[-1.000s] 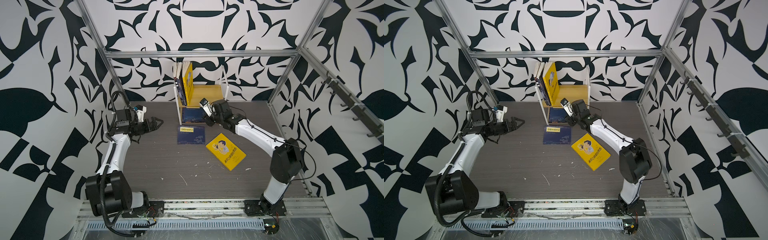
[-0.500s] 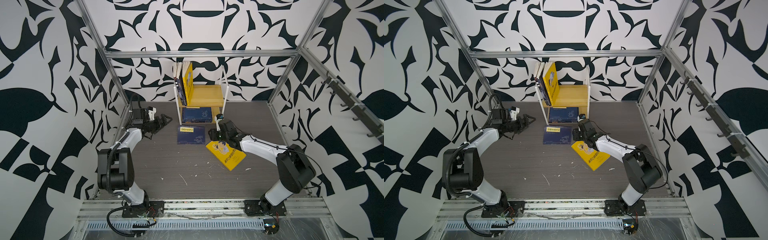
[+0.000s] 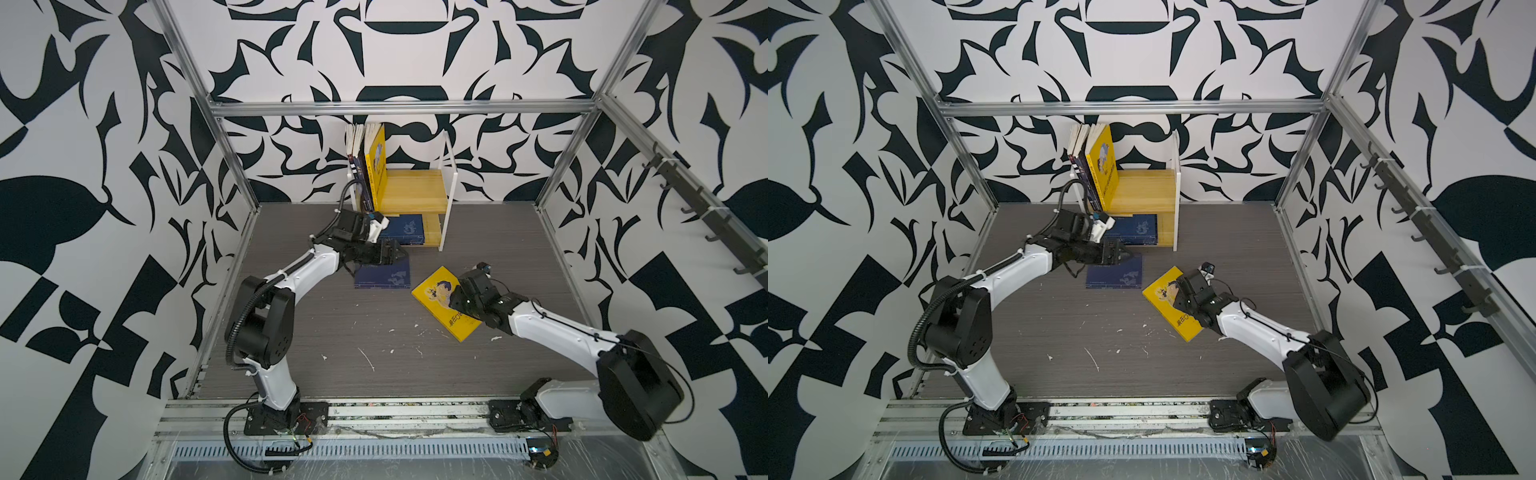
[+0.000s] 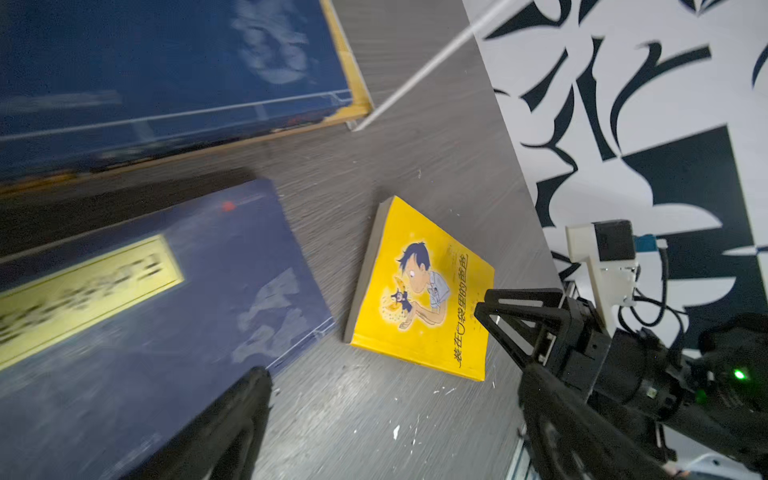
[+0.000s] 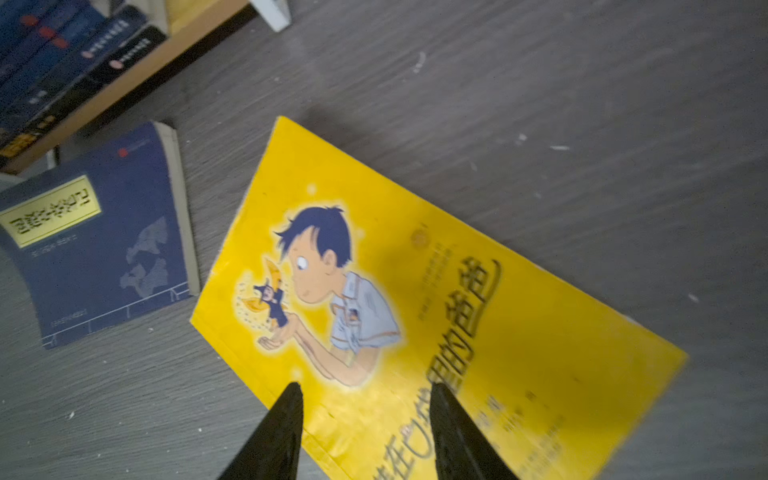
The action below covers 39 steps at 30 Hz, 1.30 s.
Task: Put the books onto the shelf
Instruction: 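Reach both grippers to the yellow illustrated book's edges on the table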
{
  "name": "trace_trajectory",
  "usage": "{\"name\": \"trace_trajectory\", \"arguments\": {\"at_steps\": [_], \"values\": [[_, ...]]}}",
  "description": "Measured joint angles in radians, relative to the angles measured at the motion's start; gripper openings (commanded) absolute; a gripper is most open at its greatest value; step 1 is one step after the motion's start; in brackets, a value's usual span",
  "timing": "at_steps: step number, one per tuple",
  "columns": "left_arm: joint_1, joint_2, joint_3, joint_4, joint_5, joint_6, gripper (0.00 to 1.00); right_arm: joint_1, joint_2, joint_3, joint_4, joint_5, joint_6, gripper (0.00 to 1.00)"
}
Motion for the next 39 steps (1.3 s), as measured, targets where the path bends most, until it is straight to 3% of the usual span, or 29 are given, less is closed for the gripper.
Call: {"name": "trace_trajectory", "arguments": {"at_steps": [8,17,28,36,39], "values": [[-0.172,0.149,0.117,-0.013,-0.081,0.055,0.99,-0.005,-0.303,-0.155,-0.128,0.052,0.130,0.57],[-0.251,0.285,0.180,-0.008,-0.206,0.071,0.99,-0.006,-0.428,-0.249,-0.213,0.056,0.211,0.59],[-0.267,0.341,0.227,-0.005,-0.282,0.104,0.99,-0.006,-0.451,-0.305,-0.195,0.038,0.241,0.58],[-0.267,0.443,0.316,-0.022,-0.301,0.117,1.00,-0.006,-0.373,-0.322,-0.120,0.028,0.241,0.58],[-0.267,0.465,0.363,-0.035,-0.294,0.121,0.95,-0.006,-0.340,-0.326,-0.082,0.020,0.241,0.58]]}}
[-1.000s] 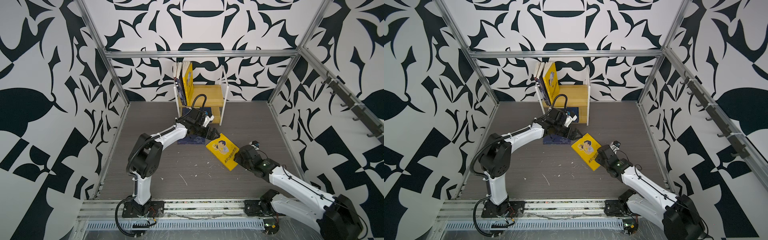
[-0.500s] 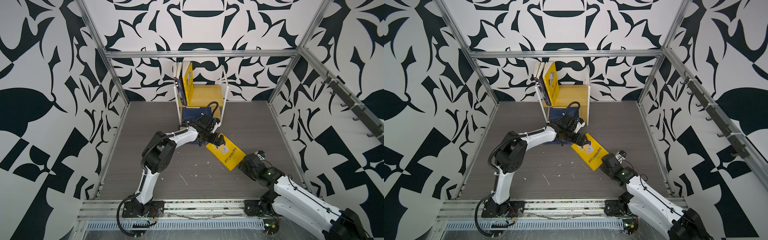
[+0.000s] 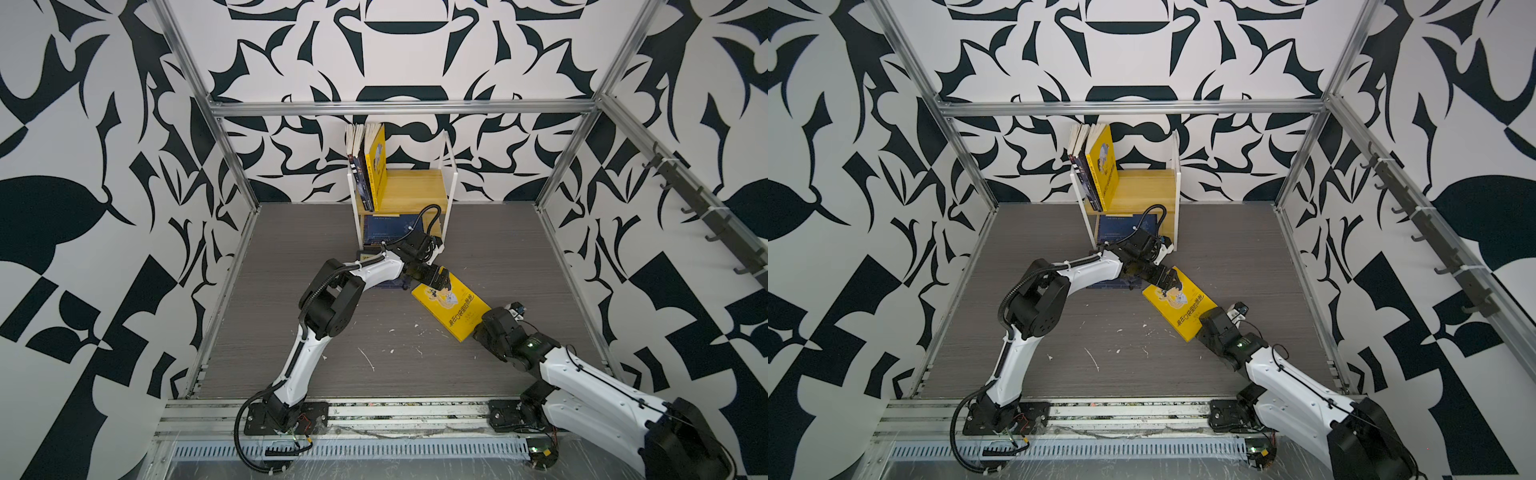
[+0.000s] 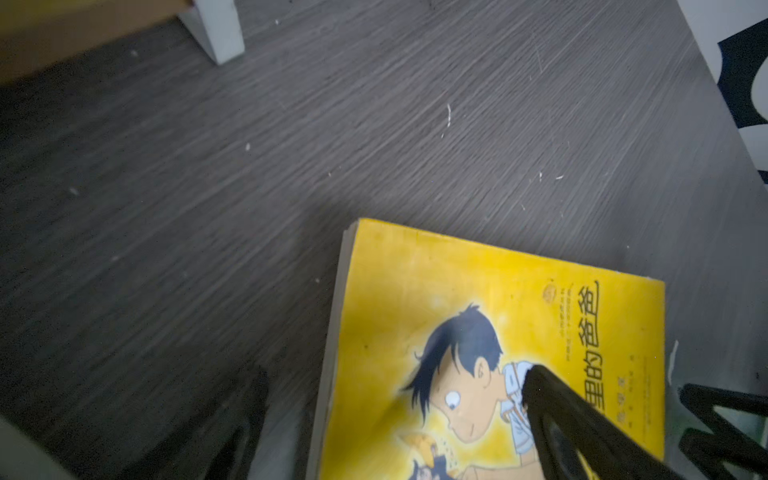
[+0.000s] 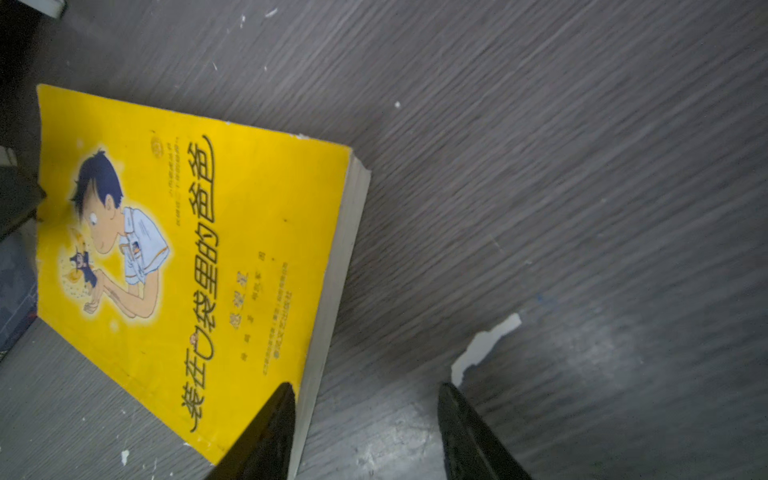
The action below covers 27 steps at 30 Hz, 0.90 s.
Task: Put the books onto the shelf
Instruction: 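Reach both grippers to the yellow illustrated book's edges on the table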
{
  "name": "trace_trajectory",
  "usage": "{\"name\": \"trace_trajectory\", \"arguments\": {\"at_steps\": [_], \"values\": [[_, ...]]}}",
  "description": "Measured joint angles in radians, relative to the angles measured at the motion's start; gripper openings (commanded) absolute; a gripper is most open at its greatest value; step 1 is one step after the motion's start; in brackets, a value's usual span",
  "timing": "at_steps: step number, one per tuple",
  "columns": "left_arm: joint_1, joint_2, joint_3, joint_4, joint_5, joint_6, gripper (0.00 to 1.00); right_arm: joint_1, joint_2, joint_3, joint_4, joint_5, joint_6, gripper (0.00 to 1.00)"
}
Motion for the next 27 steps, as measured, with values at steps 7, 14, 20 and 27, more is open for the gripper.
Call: {"name": "trace_trajectory", "arguments": {"at_steps": [7,14,20,27], "values": [[0.000,0.005,0.016,-0.017,0.075,-0.033,0.80,-0.007,0.079,0.002,0.097,-0.003,-0.008,0.58],[0.000,0.005,0.008,-0.016,0.151,-0.069,0.59,-0.058,0.150,0.016,0.181,-0.015,-0.046,0.56],[0.010,0.003,-0.007,-0.003,0.171,-0.111,0.52,-0.109,0.158,0.021,0.193,-0.050,-0.088,0.56],[0.011,-0.021,-0.051,0.011,0.188,-0.167,0.29,-0.181,0.161,0.025,0.192,-0.085,-0.153,0.56]]}}
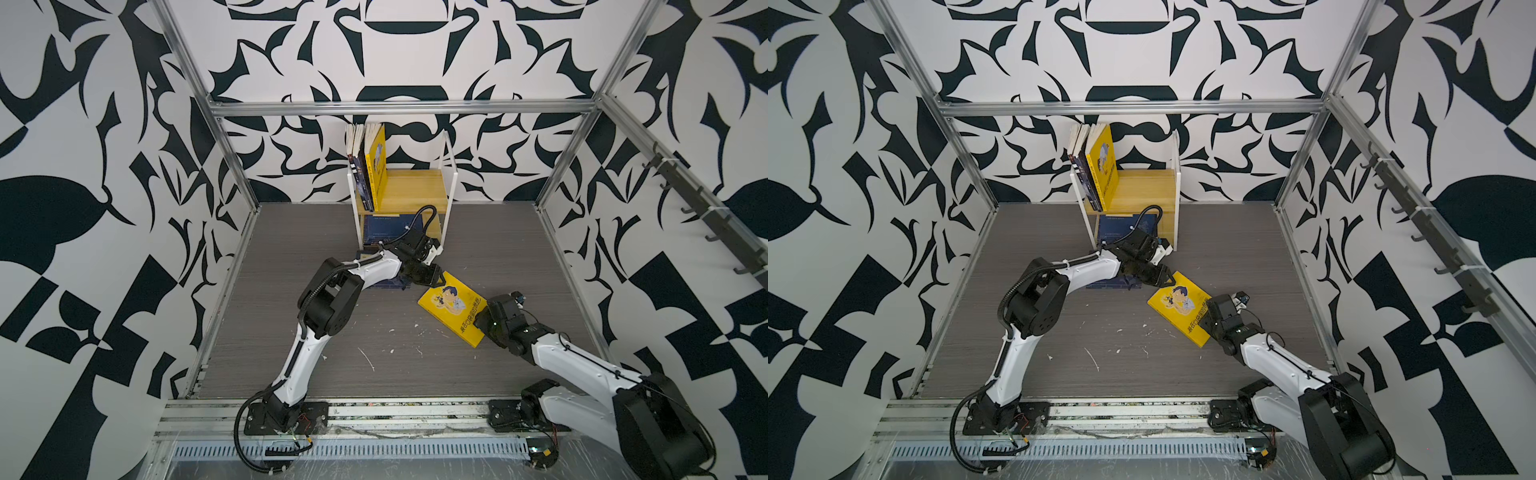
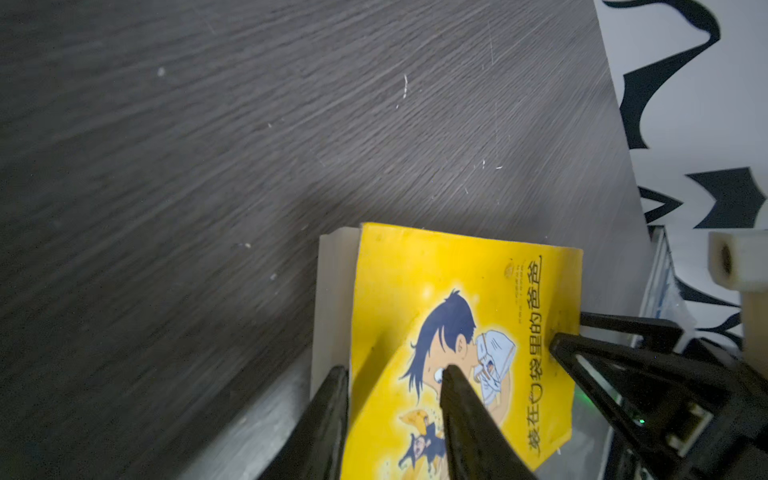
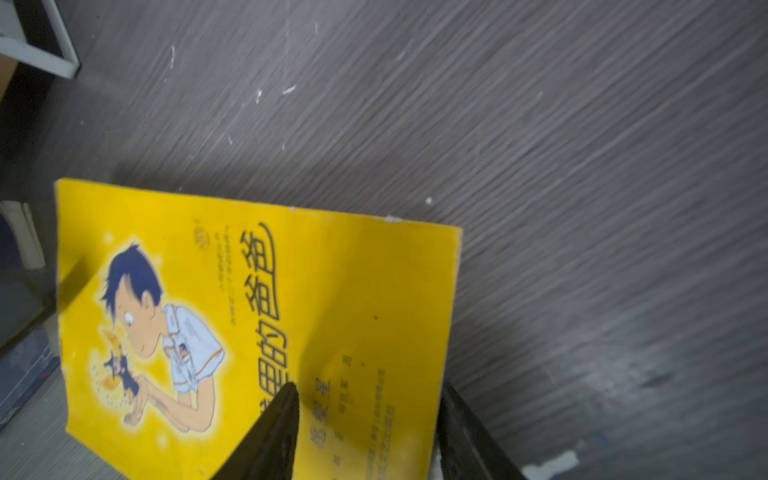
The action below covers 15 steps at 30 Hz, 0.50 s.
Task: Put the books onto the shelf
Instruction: 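Reach both grippers to the yellow illustrated book's edges on the table, then lift the yellow book's edge with the left gripper while right gripper grasps it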
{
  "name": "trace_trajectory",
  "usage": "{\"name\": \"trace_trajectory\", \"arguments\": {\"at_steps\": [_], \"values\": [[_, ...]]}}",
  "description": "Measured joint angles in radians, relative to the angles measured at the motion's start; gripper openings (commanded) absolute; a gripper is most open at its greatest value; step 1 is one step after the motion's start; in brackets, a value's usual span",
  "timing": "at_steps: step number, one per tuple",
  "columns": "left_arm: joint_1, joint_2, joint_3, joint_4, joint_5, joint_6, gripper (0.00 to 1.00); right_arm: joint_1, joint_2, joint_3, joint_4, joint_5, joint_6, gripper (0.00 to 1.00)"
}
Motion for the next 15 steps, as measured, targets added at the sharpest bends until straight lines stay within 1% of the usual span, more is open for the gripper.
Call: {"name": "trace_trajectory", "arguments": {"at_steps": [2,9,15], "values": [[0.000,-0.011,-0.013,0.006,0.008,-0.015,0.25,-0.005,0.006,0.006,-0.006,-0.006,-0.021,0.56],[-0.008,-0.027,-0.019,0.011,0.033,-0.051,0.16,-0.011,0.053,0.046,-0.032,-0.018,-0.096,0.56],[-0.012,-0.070,-0.052,0.008,0.031,-0.063,0.03,-0.011,0.051,0.072,-0.084,-0.024,-0.161,0.58]]}}
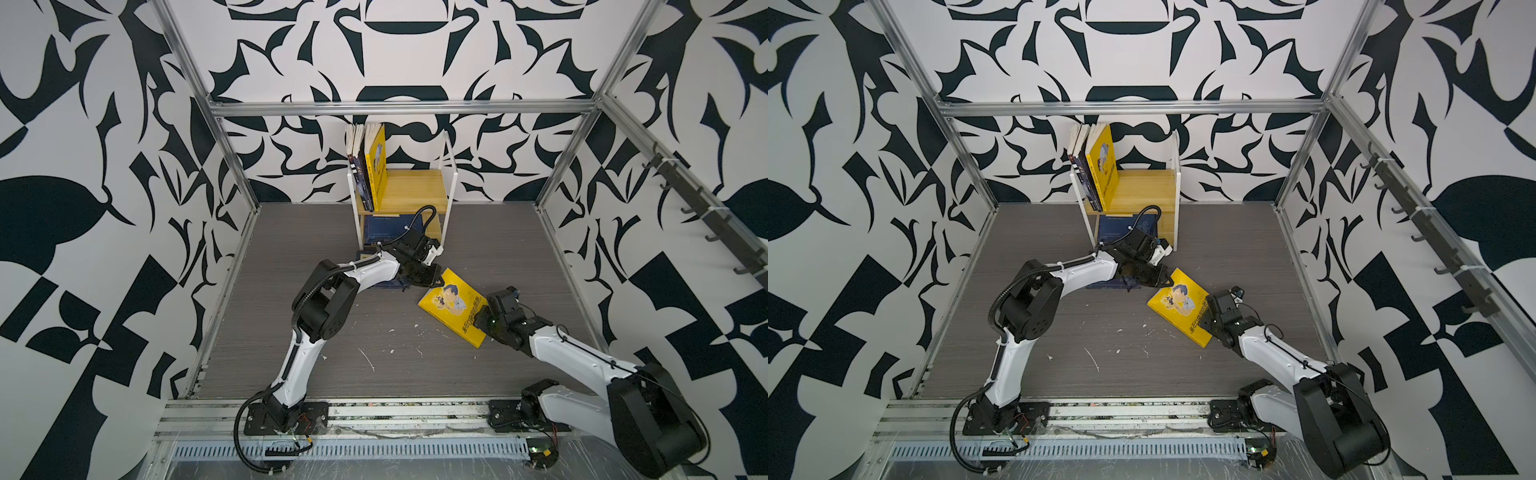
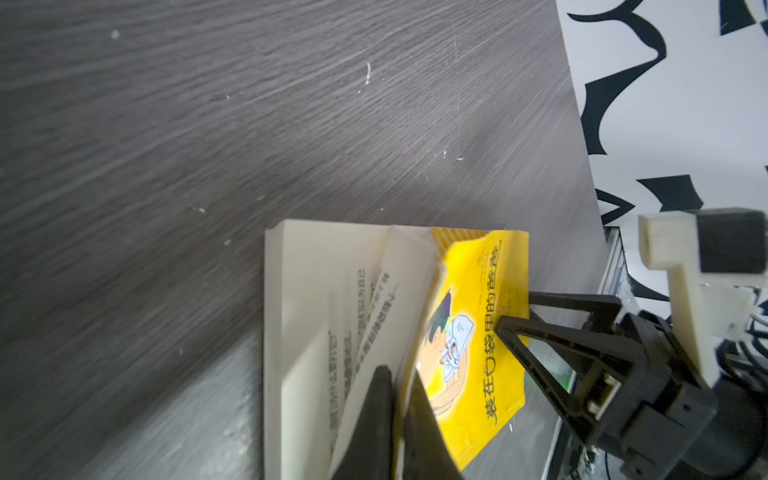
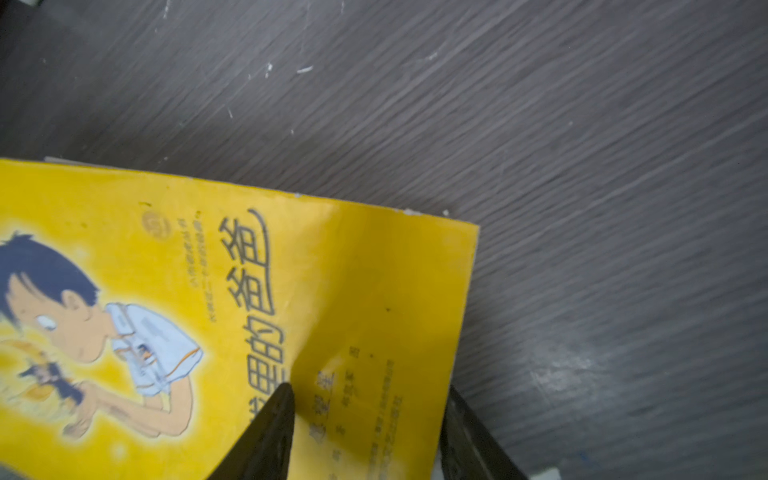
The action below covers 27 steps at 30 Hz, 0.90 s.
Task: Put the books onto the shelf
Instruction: 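Lift the yellow book's edge with the left gripper while right gripper grasps it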
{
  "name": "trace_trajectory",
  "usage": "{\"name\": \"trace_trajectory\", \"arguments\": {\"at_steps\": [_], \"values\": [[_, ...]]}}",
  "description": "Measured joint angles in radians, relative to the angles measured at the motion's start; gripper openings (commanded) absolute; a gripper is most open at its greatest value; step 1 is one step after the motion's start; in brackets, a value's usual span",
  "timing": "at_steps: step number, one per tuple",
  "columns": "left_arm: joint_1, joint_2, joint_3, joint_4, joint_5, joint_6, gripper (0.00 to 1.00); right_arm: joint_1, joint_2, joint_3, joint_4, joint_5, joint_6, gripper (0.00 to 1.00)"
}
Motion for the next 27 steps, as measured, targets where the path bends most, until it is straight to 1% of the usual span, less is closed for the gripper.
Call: {"name": "trace_trajectory", "arguments": {"at_steps": [1,7,13,19,22,24,25,27], "values": [[-0.002,-0.012,-0.008,-0.003,-0.007,0.002,0.00,0.000,-0.007,0.010,-0.019,-0.001,-0.021,0.59],[-0.015,-0.080,-0.011,-0.030,-0.080,-0.018,0.00,0.000,-0.105,0.091,-0.164,0.004,-0.187,0.60],[-0.016,-0.132,-0.011,-0.037,-0.101,-0.039,0.00,0.000,-0.238,0.137,-0.265,0.003,-0.340,0.60],[-0.015,-0.144,-0.024,-0.043,-0.110,-0.051,0.00,0.001,-0.356,0.193,-0.388,0.113,-0.410,0.60],[-0.015,-0.147,-0.041,-0.043,-0.113,-0.058,0.00,0.003,-0.379,0.201,-0.390,0.126,-0.446,0.60],[-0.015,-0.147,-0.044,-0.044,-0.114,-0.061,0.00,0.027,-0.379,0.201,-0.380,0.123,-0.476,0.60],[-0.015,-0.147,-0.044,-0.043,-0.116,-0.061,0.00,0.060,-0.379,0.198,-0.364,0.131,-0.499,0.60],[-0.015,-0.149,-0.044,-0.042,-0.116,-0.063,0.00,0.163,-0.377,0.179,-0.307,0.158,-0.558,0.61]]}}
